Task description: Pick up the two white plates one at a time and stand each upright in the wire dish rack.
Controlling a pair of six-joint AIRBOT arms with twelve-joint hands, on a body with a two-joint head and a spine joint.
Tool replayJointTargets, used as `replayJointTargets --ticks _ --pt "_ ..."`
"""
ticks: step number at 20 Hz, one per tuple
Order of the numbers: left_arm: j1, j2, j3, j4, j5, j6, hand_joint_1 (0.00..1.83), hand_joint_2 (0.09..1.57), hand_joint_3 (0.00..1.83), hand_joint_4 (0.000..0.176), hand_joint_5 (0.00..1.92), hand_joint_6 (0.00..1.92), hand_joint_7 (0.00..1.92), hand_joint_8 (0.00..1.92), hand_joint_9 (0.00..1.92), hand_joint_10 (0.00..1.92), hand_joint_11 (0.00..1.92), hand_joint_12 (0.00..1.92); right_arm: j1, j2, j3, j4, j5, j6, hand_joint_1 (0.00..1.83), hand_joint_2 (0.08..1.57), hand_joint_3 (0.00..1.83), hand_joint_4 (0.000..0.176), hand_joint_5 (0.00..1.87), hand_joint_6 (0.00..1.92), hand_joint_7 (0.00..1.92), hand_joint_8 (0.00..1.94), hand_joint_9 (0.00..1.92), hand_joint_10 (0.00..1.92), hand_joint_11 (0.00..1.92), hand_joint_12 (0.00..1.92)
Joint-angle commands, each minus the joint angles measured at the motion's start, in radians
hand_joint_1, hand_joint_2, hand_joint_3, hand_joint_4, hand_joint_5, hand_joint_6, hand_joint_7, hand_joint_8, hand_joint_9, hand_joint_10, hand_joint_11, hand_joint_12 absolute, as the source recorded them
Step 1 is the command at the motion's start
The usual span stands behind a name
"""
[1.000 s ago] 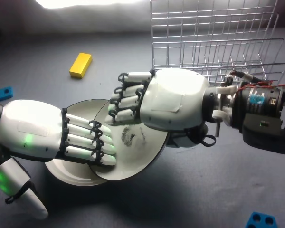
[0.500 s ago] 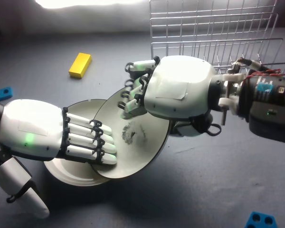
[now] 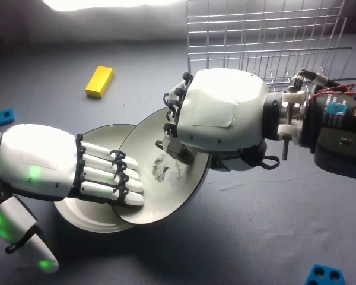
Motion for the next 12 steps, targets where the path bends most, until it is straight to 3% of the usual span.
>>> replayJointTargets --ticks 1,2,3,5,7,8,9,12 --pt "-0.001 -0.007 -0.001 -0.041 -0.023 0.001 0.00 1.01 0.00 0.000 0.03 0.01 0.00 0.00 0.00 0.00 0.00 0.00 0.012 -0.001 -0.008 0.031 0.112 0.009 1.40 1.04 0.00 0.000 1.08 0.84 1.21 0.60 1.00 0.91 0.88 0.98" --pt "-0.008 -0.004 0.002 -0.054 -0.024 -0.003 0.00 1.01 0.00 0.000 0.04 0.01 0.00 0.00 0.00 0.00 0.00 0.00 0.017 0.001 -0.013 0.031 0.112 0.012 1.48 1.05 0.00 0.000 1.06 0.84 1.18 0.63 1.02 0.83 0.82 1.36" --pt "-0.020 0.001 0.006 -0.074 -0.029 -0.010 0.00 1.01 0.00 0.000 0.04 0.01 0.01 0.00 0.00 0.00 0.00 0.00 0.027 0.005 -0.019 0.031 0.112 0.027 1.41 1.06 0.00 0.000 1.05 0.86 1.17 0.68 0.97 0.97 0.80 1.14" --pt "-0.042 0.011 0.011 -0.097 -0.037 -0.019 0.00 1.01 0.00 0.000 0.03 0.01 0.00 0.00 0.00 0.00 0.00 0.00 0.045 0.013 -0.027 0.004 0.111 0.091 1.39 1.06 0.00 0.000 1.06 0.81 1.18 0.71 0.96 1.00 0.82 1.00" --pt "-0.072 0.026 0.016 -0.110 -0.038 -0.032 0.00 1.01 0.00 0.000 0.03 0.01 0.00 0.00 0.00 0.00 0.00 0.00 0.067 0.020 -0.037 -0.009 0.109 0.155 1.39 1.06 0.00 0.000 1.07 0.77 1.17 0.76 0.94 1.03 0.81 1.03" --pt "-0.087 0.036 0.017 -0.111 -0.038 -0.043 0.00 1.01 0.00 0.000 0.04 0.01 0.00 0.00 0.00 0.00 0.00 0.00 0.077 0.022 -0.043 -0.009 0.102 0.176 1.48 1.05 0.00 0.000 1.09 0.70 1.19 0.69 1.01 0.89 0.79 1.39" --pt "-0.097 0.045 0.016 -0.111 -0.039 -0.050 0.00 1.01 0.00 0.000 0.04 0.01 0.00 0.00 0.00 0.00 0.00 0.00 0.081 0.024 -0.045 -0.009 0.100 0.186 1.49 1.05 0.00 0.000 1.09 0.70 1.18 0.66 1.03 0.86 0.80 1.47" --pt "-0.119 0.068 0.008 -0.111 -0.039 -0.073 0.00 1.01 0.00 0.000 0.04 0.01 0.00 0.00 0.00 0.00 0.00 0.00 0.087 0.024 -0.046 -0.009 0.097 0.199 1.50 1.05 0.00 0.000 1.06 0.79 1.17 0.58 1.08 0.80 0.84 1.47"
